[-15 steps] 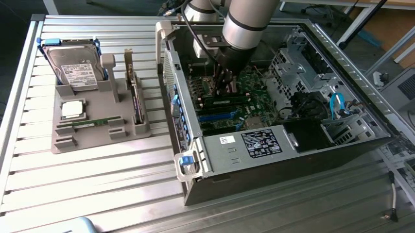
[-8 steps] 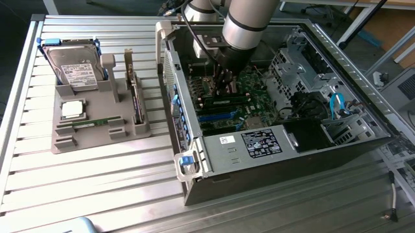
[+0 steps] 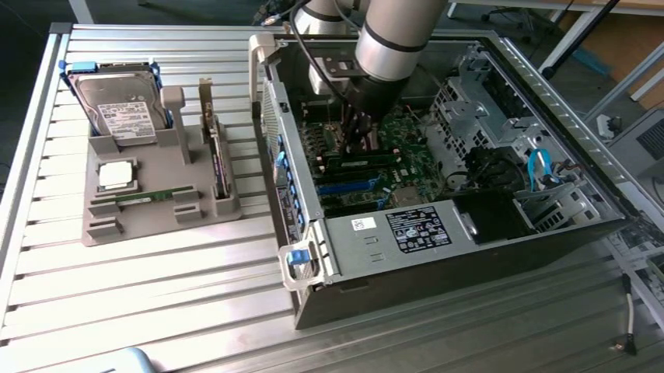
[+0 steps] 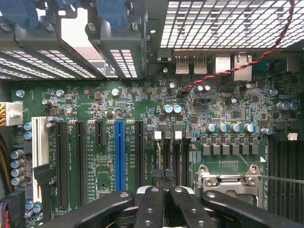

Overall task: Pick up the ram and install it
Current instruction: 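Press down the ram until it locks into place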

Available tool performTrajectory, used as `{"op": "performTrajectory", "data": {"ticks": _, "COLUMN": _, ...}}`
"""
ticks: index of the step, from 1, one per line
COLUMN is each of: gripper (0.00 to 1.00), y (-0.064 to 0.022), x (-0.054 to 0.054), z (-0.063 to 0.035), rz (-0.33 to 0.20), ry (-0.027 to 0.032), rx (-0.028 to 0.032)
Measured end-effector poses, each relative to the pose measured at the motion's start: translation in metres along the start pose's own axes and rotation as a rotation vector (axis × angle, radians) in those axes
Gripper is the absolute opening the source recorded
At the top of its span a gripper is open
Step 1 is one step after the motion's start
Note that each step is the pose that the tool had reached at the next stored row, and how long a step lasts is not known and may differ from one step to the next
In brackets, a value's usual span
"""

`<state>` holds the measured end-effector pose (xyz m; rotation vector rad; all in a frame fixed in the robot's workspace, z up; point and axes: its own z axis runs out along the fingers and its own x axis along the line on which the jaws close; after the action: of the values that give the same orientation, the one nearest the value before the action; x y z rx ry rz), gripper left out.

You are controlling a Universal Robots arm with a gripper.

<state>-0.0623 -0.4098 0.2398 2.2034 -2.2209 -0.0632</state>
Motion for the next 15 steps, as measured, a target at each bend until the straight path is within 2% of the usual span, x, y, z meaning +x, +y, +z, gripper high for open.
{"op": "performTrajectory", "data": {"ticks": 15, "gripper": 0.1, "y": -0.0001, "x": 0.0004, "z": 0.0033, "rz": 0.0, "ry": 0.0001, "rx": 0.0}}
